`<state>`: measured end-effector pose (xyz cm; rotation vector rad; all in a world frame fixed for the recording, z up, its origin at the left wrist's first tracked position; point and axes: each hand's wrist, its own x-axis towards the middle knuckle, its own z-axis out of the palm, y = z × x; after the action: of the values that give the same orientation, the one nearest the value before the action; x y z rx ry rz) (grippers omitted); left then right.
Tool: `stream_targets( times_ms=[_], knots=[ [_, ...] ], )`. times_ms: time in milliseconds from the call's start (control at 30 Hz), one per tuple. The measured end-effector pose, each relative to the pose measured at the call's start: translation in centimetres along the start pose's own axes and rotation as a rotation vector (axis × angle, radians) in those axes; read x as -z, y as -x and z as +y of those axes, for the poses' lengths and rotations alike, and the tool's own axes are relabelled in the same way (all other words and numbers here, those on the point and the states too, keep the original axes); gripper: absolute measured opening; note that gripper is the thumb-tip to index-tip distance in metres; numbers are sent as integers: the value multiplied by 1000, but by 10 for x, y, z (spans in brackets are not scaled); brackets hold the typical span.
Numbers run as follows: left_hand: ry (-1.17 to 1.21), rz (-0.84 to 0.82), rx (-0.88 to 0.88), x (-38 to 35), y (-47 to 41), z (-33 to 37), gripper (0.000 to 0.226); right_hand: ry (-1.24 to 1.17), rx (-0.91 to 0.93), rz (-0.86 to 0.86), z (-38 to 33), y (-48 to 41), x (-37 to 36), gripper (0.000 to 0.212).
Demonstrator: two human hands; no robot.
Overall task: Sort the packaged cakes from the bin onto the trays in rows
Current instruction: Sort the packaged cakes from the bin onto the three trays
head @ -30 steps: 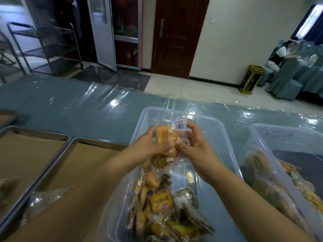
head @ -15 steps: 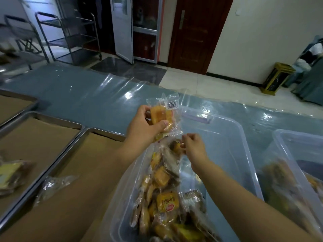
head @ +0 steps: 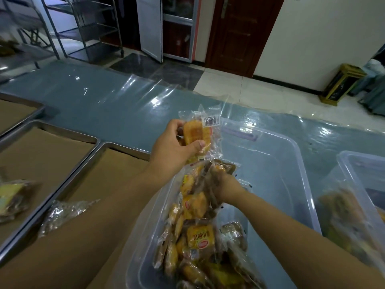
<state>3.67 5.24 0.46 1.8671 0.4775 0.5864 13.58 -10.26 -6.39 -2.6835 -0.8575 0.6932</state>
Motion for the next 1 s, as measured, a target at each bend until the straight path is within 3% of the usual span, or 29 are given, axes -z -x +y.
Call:
stream_targets(
  times_ms=[167, 233, 300, 333, 433, 533, 767, 867, 1000],
  knots=[
    [21, 12, -1, 1, -2, -3, 40, 318, 79, 111, 1, 17, -6, 88],
    [10, -2, 2, 1, -1, -3, 40, 439, 134, 56, -6, 21, -18, 72],
    [10, -7, 4, 2, -1, -2, 40, 395, 133, 26, -13, 23, -30, 33],
    [10, -6, 4, 2, 0, -2, 41, 326, 112, 33, -17, 25, -36, 25],
    [-13, -3, 6, 2, 0, -1, 43, 279, 71, 35, -24, 30, -56, 54],
    [-35, -2, -1, 2, 0, 0, 41, 320, 57, 88, -25, 32, -67, 61],
    [-57, 10, -26, 2, 5, 5, 39, 358, 70, 206, -19, 45, -52, 22],
    [-9, 63, -43, 4, 8, 11, 41, 140, 27, 251, -13, 58, -31, 18],
    [90, 196, -52, 18, 23, 19, 38, -142, 57, 477, -20, 77, 4, 15]
  ],
)
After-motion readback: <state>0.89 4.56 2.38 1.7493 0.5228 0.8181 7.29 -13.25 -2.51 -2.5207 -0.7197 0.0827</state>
